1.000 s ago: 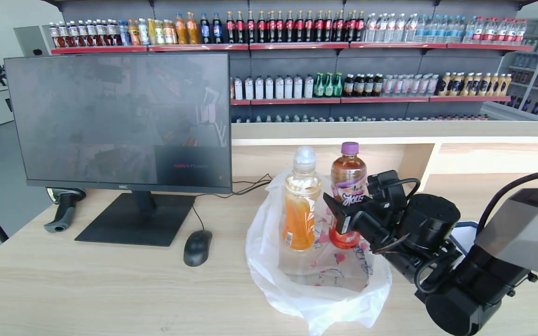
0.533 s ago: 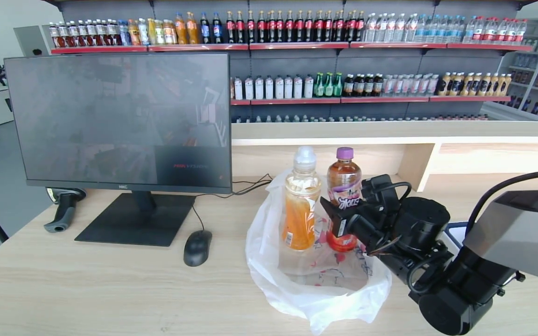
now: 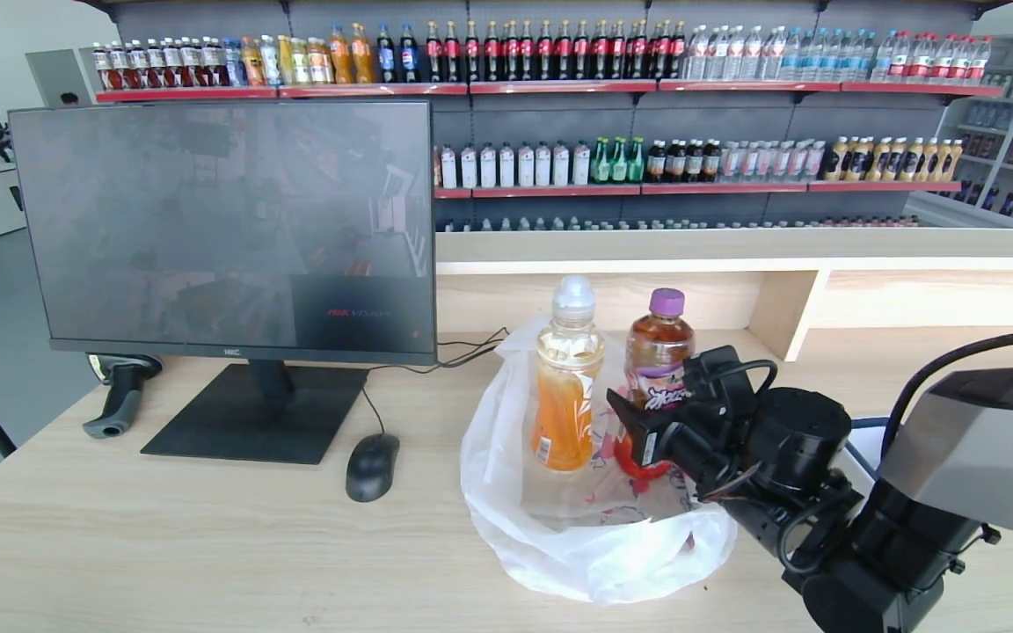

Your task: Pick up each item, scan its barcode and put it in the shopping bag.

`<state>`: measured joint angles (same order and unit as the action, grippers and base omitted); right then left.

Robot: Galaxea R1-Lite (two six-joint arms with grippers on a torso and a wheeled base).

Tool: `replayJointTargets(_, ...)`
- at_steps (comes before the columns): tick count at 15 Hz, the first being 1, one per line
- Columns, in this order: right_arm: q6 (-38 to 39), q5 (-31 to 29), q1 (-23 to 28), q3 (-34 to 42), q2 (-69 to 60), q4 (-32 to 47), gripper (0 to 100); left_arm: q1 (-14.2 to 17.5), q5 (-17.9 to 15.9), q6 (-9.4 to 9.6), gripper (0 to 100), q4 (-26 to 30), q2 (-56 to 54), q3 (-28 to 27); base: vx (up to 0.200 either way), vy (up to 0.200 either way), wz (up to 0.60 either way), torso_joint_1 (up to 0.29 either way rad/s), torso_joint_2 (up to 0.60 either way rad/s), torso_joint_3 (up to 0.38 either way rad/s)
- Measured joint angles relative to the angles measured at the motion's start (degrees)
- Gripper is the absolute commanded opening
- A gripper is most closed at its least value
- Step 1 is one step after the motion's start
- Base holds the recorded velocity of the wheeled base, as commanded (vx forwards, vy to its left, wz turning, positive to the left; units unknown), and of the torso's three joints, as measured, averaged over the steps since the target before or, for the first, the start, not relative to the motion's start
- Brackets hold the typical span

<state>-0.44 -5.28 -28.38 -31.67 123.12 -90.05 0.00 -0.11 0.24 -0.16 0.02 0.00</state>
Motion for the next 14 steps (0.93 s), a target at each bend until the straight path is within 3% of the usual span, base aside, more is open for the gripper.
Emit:
replayJointTargets(2,-0.02,0.06,-0.06,1.05,-0.13,0.11,0,0.00,-0.05,0.00,100,0.00,0.00,0.00,0.000,0.000,0.00,0.000,0.00,0.000)
replayJointTargets(3,0.00,0.06,-0.06,1.08,-0.16,0.13,100,0.00,-0.02,0.02,100,0.02,0.00,0.00,0.000,0.000,0.00,0.000,0.00,0.000)
replayJointTargets(14,-0.02,0.02,1.51,4.67,-6.07,0.11,100,0.00,-0.07,0.40,100,0.16,0.00,0.00,0.000,0.000,0.00,0.000,0.00,0.000)
